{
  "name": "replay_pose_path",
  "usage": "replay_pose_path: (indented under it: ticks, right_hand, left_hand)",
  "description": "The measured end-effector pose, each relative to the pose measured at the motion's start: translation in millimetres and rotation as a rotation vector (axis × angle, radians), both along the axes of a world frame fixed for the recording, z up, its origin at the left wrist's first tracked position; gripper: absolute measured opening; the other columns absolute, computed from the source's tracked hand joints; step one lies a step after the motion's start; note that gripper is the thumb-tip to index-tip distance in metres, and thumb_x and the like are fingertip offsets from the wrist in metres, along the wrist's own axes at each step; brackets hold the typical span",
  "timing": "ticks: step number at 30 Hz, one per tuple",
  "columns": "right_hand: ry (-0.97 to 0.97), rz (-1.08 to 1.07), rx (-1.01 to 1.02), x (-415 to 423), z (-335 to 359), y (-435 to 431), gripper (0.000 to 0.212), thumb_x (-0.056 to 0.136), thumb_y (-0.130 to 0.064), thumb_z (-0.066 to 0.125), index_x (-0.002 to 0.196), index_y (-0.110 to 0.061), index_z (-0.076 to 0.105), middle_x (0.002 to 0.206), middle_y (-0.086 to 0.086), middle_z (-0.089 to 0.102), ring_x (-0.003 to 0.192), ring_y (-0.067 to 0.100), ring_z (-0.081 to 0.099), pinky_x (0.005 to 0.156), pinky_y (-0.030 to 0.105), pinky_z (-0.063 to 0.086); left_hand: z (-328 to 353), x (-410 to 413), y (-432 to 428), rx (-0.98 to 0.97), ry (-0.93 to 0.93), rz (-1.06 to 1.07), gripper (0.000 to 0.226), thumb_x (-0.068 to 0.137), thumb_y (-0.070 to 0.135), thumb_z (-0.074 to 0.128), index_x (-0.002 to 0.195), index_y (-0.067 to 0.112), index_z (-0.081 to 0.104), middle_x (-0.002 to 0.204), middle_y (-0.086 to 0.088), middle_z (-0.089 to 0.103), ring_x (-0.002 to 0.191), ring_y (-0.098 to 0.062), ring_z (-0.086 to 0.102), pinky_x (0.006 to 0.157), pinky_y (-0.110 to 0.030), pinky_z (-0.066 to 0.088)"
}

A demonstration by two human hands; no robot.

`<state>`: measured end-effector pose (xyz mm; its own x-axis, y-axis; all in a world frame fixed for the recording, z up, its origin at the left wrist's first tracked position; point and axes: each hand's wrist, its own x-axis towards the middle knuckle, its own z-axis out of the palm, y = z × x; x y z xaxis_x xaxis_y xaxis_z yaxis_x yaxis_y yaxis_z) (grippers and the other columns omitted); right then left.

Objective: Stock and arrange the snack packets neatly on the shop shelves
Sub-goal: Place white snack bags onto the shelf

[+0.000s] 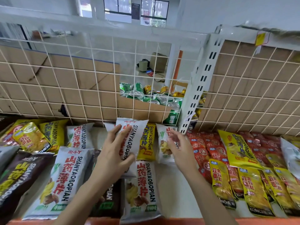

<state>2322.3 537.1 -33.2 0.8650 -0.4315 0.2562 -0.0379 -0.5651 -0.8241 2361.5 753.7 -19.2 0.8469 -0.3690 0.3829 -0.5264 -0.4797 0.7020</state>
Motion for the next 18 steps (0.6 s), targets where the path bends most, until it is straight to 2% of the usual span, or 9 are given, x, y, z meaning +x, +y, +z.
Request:
replay_pose_path:
  ticks: [2,4,5,6,8,10,12,15,18]
  right_hand:
    - [-0.001,0.114,0.243,-13.0,14.4,8.8,0.026,0.092,-0.021,0.055,0.118,-0.024,0.054,0.108,-0.008,0.061,0.103,0.005,0.059,0.094,0.029,0.048]
    - [0.043,0.216,0.417,-25.2,24.3,17.7,0.027,0.092,-0.026,0.052,0.120,-0.028,0.052,0.103,-0.016,0.060,0.093,-0.006,0.060,0.090,0.020,0.049]
    - [0.080,0.247,0.475,-29.4,25.2,21.3,0.028,0.092,-0.032,0.051,0.120,-0.031,0.049,0.103,-0.020,0.058,0.091,-0.008,0.059,0.090,0.020,0.048]
    - [0.115,0.261,0.524,-33.2,24.8,24.2,0.030,0.090,-0.039,0.050,0.119,-0.035,0.046,0.103,-0.022,0.057,0.093,-0.006,0.058,0.092,0.024,0.047]
    - [0.141,0.264,0.604,-38.8,20.3,26.3,0.040,0.080,-0.051,0.054,0.116,-0.035,0.051,0.106,-0.014,0.064,0.099,0.008,0.062,0.090,0.035,0.050]
    - [0.116,0.252,0.644,-44.2,17.1,24.4,0.042,0.073,-0.051,0.059,0.113,-0.035,0.056,0.106,-0.008,0.069,0.098,0.014,0.066,0.082,0.037,0.054]
    - [0.085,0.232,0.646,-50.4,16.4,20.4,0.038,0.074,-0.044,0.063,0.111,-0.035,0.057,0.106,-0.010,0.069,0.096,0.009,0.066,0.078,0.031,0.055]
    - [0.055,0.173,0.665,-58.0,11.8,13.0,0.031,0.084,-0.024,0.064,0.113,-0.027,0.055,0.105,-0.003,0.070,0.090,0.013,0.068,0.067,0.024,0.054]
    - [0.042,0.113,0.639,-66.9,9.4,4.0,0.031,0.086,-0.017,0.062,0.115,-0.023,0.052,0.105,0.002,0.069,0.093,0.019,0.068,0.077,0.032,0.055]
  left_hand:
    - [2.1,-7.0,-10.1,-0.001,0.010,-0.038,0.073,0.071,0.037,0.056,0.139,0.046,0.031,0.145,0.019,0.019,0.128,-0.001,0.028,0.097,-0.029,0.037]
    - [3.9,-16.2,-22.4,0.020,0.012,-0.087,0.073,0.071,0.038,0.054,0.140,0.046,0.029,0.146,0.019,0.018,0.126,0.005,0.023,0.098,-0.024,0.032]
    - [4.1,-21.2,-28.9,0.032,0.016,-0.112,0.073,0.071,0.039,0.054,0.140,0.046,0.028,0.146,0.019,0.017,0.127,0.005,0.023,0.098,-0.023,0.030]
    - [4.2,-26.4,-35.2,0.039,0.020,-0.138,0.074,0.072,0.039,0.054,0.140,0.047,0.027,0.147,0.019,0.016,0.129,0.004,0.023,0.098,-0.022,0.030]
    - [2.4,-36.2,-46.4,0.039,0.025,-0.186,0.073,0.074,0.040,0.053,0.140,0.049,0.024,0.148,0.019,0.014,0.133,0.006,0.019,0.099,-0.018,0.029]
    - [0.5,-43.9,-54.0,0.034,0.037,-0.239,0.066,0.084,0.039,0.053,0.138,0.052,0.018,0.151,0.020,0.011,0.132,0.014,0.010,0.098,-0.007,0.022]
    - [-0.4,-48.9,-56.7,0.019,0.062,-0.297,0.055,0.093,0.037,0.048,0.134,0.056,0.016,0.152,0.021,0.009,0.130,0.023,0.002,0.095,0.005,0.011]
    - [0.2,-53.2,-55.5,0.031,0.075,-0.349,0.046,0.091,0.045,0.034,0.135,0.051,0.024,0.153,0.023,0.008,0.131,0.022,0.004,0.094,0.007,0.009]
    - [-0.6,-56.1,-50.3,0.037,0.072,-0.336,0.045,0.091,0.049,0.033,0.136,0.046,0.030,0.153,0.022,0.009,0.129,0.025,0.005,0.096,0.004,0.013]
